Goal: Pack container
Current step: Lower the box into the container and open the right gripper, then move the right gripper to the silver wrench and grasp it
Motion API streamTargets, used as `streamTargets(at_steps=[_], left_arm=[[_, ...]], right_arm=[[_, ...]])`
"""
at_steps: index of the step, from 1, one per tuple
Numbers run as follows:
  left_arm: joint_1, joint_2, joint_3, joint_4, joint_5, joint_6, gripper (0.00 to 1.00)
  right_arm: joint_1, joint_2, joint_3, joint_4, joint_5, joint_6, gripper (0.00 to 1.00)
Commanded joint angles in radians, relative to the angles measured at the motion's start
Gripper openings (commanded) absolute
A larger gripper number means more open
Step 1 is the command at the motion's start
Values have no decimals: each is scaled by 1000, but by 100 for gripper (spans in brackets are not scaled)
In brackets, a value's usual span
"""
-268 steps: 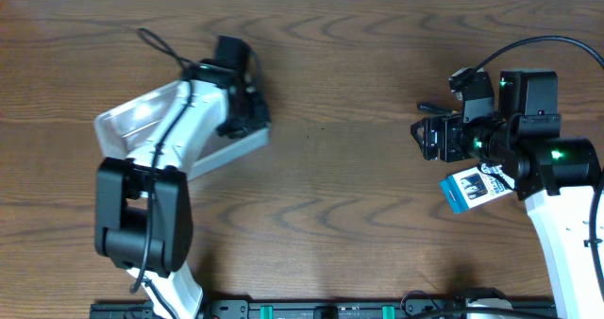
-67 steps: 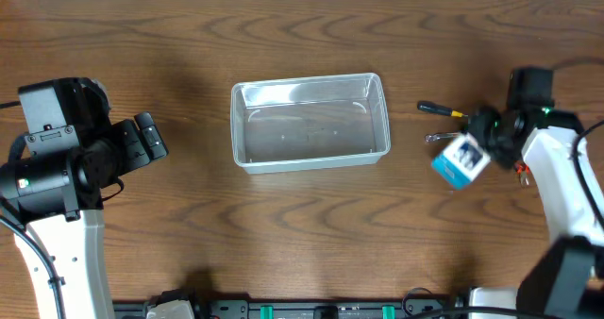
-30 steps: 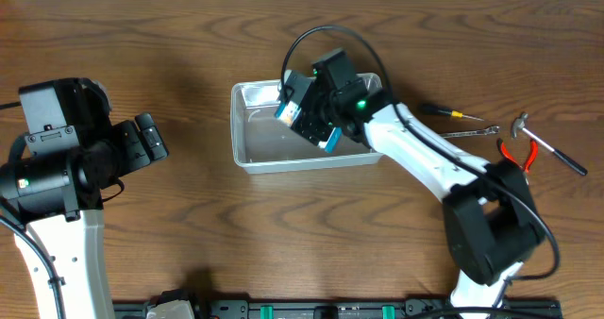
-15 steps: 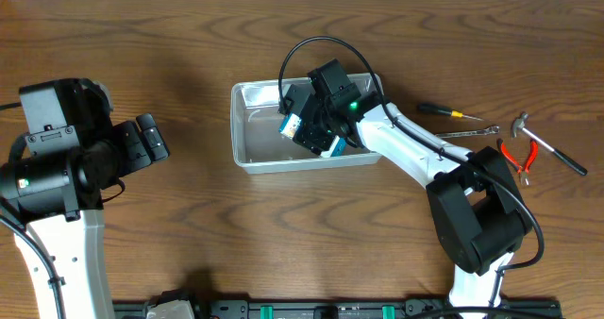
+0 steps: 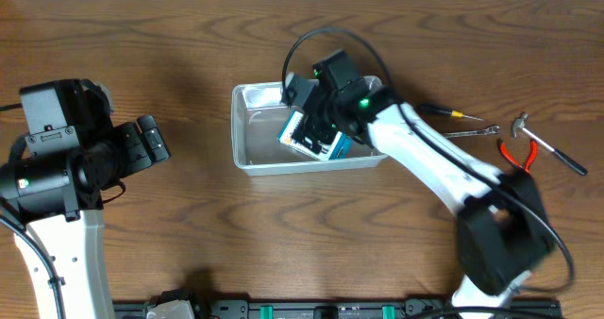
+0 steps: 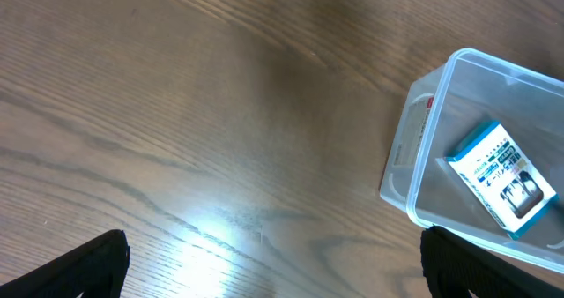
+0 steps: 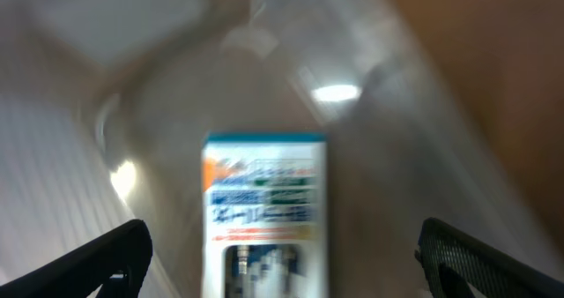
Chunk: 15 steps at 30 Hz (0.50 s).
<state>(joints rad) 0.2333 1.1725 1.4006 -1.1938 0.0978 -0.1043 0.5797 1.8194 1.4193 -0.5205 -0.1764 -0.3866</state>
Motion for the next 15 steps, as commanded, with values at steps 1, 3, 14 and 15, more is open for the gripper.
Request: streamTargets(at_steps=[1, 3, 14, 15], left_arm=[[-4, 2, 10, -3, -1, -2, 98], [-4, 2, 10, -2, 0, -3, 98], [-4, 2, 10, -7, 34, -10, 98], [-4, 2, 10, -9, 34, -10, 98]], right_arm=[[-39, -169, 93, 1, 228, 333, 99], [-90, -226, 116, -49, 396, 647, 99], [-464, -195, 137, -514, 292, 1205, 99], [-478, -184, 136, -518, 282, 1205, 99]])
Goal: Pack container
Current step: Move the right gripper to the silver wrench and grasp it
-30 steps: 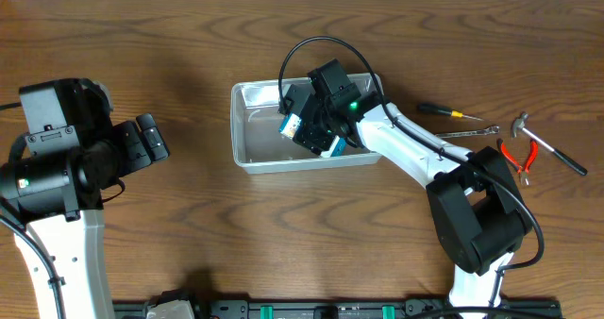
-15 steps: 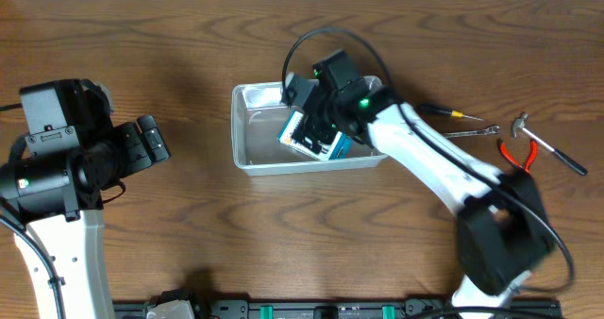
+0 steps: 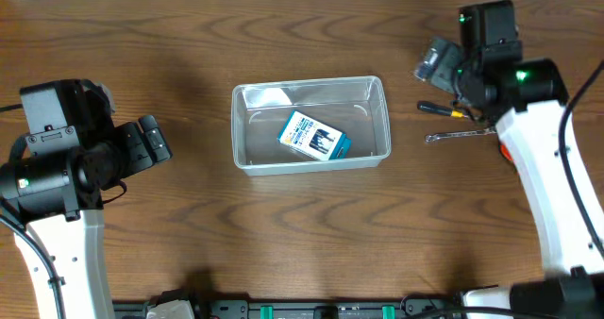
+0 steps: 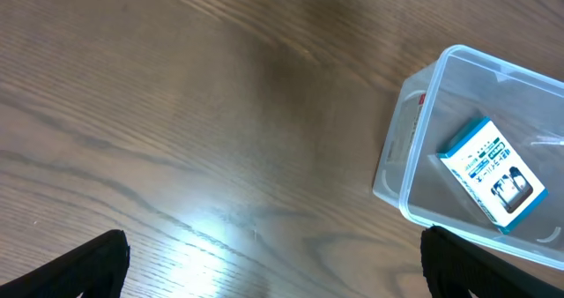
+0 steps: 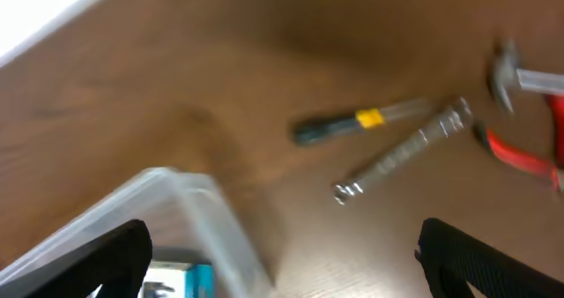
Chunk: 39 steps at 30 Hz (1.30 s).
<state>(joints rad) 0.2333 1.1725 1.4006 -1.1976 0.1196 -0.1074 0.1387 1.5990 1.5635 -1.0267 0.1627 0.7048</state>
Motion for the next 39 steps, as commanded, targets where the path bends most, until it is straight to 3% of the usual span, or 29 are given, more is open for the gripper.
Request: streamTargets(at_steps=[1, 6, 11, 21, 39], left_arm=[[-4, 2, 10, -7, 12, -6, 98], [-4, 2, 10, -20, 12, -6, 98], [-4, 2, 10, -26, 12, -6, 98], [-4, 2, 10, -44, 11, -6, 98], [-4, 2, 10, -44, 12, -6, 98]], right_arm=[[-48, 51, -8, -13, -59, 122, 99], [-76, 138, -8, -24, -60, 292, 94], [-98, 246, -8, -24, -58, 420, 99], [-167, 435, -8, -67, -59, 469, 99], [-181, 547, -10, -50, -40, 469, 99]])
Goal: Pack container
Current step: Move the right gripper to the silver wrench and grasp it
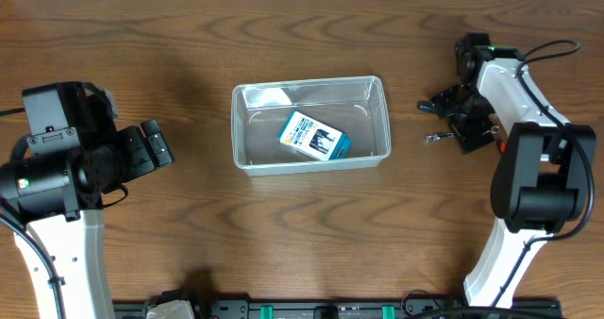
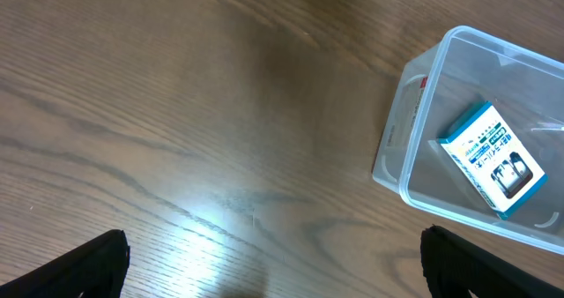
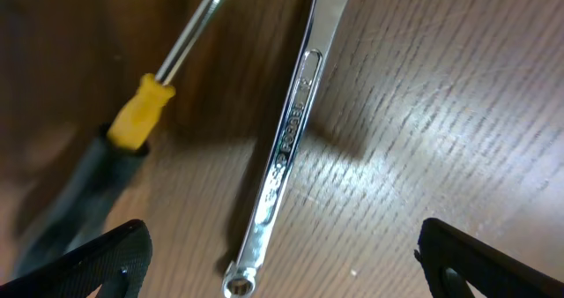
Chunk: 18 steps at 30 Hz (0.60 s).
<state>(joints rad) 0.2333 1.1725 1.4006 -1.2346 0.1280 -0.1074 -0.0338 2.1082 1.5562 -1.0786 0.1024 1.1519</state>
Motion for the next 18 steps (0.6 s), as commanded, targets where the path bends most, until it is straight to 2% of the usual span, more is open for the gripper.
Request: streamTargets(at_steps=[1, 9, 14, 18], left_arm=[[-4, 2, 10, -7, 3, -6, 98], [-4, 2, 10, -6, 3, -6, 98], [-4, 2, 10, -7, 3, -6, 98], [-4, 2, 10, -7, 3, -6, 98]], right_arm=[[-8, 42, -3, 4, 22, 22, 99], [-8, 63, -8, 28, 29, 21, 97], [-9, 65, -8, 34, 32, 18, 69], [-9, 65, -12, 39, 32, 18, 57]])
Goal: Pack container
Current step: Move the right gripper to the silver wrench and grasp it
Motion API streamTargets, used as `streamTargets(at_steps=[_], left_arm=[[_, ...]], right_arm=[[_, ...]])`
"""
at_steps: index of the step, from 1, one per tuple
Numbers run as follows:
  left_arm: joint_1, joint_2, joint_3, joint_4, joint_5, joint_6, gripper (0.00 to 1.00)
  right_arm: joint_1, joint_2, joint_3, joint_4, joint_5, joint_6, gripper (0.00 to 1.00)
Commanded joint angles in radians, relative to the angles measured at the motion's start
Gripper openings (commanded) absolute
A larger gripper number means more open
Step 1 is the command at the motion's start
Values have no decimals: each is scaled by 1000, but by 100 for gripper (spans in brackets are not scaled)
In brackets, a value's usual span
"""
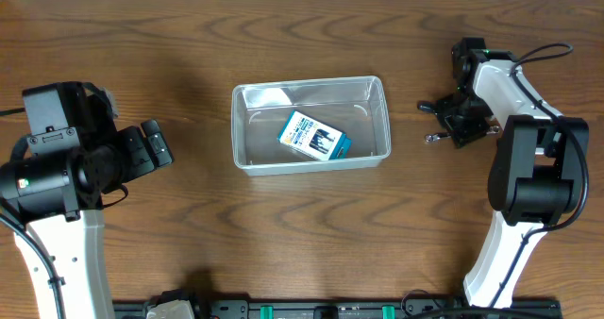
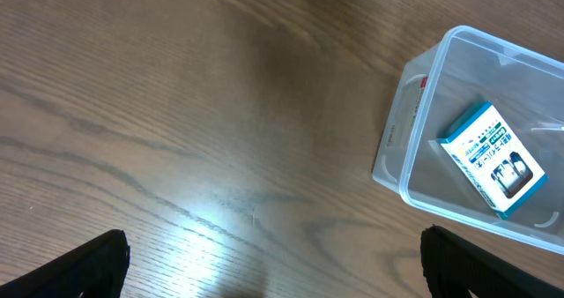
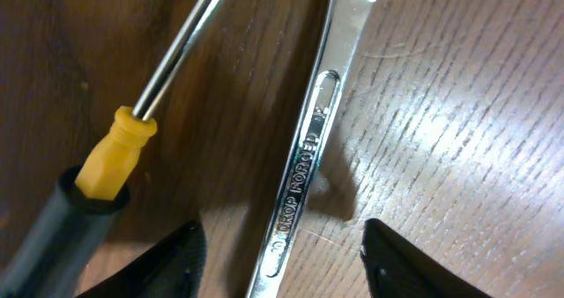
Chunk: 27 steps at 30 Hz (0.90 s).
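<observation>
A clear plastic container [image 1: 247, 130] sits mid-table with a blue and white box [image 1: 314, 137] lying flat inside; both also show in the left wrist view, container [image 2: 401, 157] and box [image 2: 489, 160]. At the right, my right gripper [image 1: 460, 123] is low over a silver wrench [image 3: 308, 157]. Its fingers [image 3: 172, 258] straddle the wrench's shaft with a gap on each side, so the right gripper [image 3: 282, 263] is open. A screwdriver [image 3: 115, 152] with a yellow collar and black handle lies just left of the wrench. My left gripper [image 2: 282, 267] hangs open over bare wood.
The wooden table's far edge runs along the top of the overhead view. The left arm [image 1: 66, 168] stands at the table's left, well apart from the container. The right arm [image 1: 528, 168] covers the table's right side.
The right gripper's fingers have drawn much closer together about the wrench's shaft, and the camera sits slightly nearer to it. The left arm, container and box have not moved.
The right gripper was open in the container just above the blue box. Then it was at the far right above the tools, the box left lying in the container. It stood wide open low over the wrench, and now its fingers closely flank the shaft.
</observation>
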<state>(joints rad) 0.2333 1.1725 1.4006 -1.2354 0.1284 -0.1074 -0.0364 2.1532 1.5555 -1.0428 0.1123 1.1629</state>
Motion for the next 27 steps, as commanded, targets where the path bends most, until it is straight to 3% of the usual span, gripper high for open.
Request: streamTargets(at_steps=[1, 6, 10, 15, 27], left_arm=[[-4, 2, 10, -6, 3, -6, 98], [-4, 2, 10, -6, 3, -6, 98], [-4, 2, 10, -6, 3, -6, 98], [-4, 2, 10, -6, 3, -6, 98], [-4, 2, 10, -6, 3, -6, 98]], right_arm=[[-6, 20, -14, 3, 22, 7, 55], [-6, 20, -23, 4, 22, 7, 42], [-6, 20, -42, 16, 22, 7, 23], [-6, 20, -81, 50, 21, 7, 23], [-6, 20, -93, 66, 10, -66, 3]])
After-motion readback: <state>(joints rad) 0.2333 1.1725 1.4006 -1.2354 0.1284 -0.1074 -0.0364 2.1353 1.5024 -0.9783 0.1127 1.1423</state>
